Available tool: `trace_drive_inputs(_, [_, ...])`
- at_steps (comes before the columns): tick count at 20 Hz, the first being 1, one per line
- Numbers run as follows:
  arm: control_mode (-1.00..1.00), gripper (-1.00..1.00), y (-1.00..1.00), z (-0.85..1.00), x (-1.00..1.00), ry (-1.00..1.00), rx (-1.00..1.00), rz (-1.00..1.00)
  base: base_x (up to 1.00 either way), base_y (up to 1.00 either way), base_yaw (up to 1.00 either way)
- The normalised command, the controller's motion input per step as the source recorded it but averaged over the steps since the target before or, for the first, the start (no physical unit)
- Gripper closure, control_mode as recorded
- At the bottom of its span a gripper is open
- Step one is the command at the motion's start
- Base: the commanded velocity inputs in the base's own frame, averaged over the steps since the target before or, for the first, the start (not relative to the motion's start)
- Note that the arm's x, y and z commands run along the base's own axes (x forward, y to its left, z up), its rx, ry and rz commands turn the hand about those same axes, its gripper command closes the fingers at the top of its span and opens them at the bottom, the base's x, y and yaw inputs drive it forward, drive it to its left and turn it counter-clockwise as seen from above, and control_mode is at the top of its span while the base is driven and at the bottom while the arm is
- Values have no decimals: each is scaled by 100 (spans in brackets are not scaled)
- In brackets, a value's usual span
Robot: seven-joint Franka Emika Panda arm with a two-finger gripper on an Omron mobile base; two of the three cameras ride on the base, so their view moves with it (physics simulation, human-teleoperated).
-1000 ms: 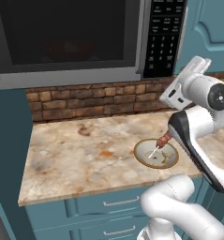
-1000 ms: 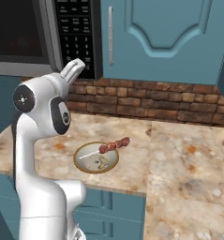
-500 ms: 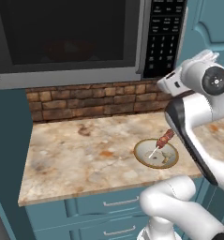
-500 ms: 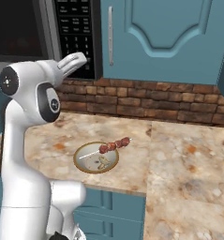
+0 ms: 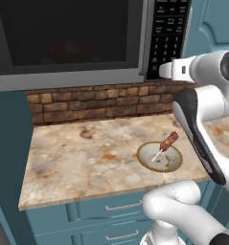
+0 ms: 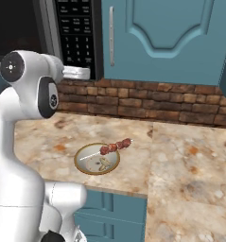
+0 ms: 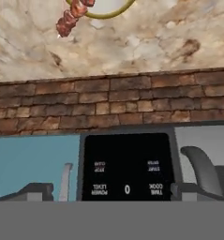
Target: Place the bowl containing the shrimp and garlic in the microwave. Close the microwave door and press the start button to microwave the meal.
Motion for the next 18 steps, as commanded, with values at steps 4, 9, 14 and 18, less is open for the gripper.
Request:
trace_drive_inputs(4, [-100,-100,0,-8,-16,0,81,0,0,0,0])
trace_drive_inputs(9, [-100,-100,2,-4,-5,-2,73,0,0,0,0])
trace_drive_inputs(14, [-100,-100,19,0,-8,-5,53,3,0,0,0])
trace_drive_inputs(18, [-100,100,47,0,0,0,25,3,0,0,0])
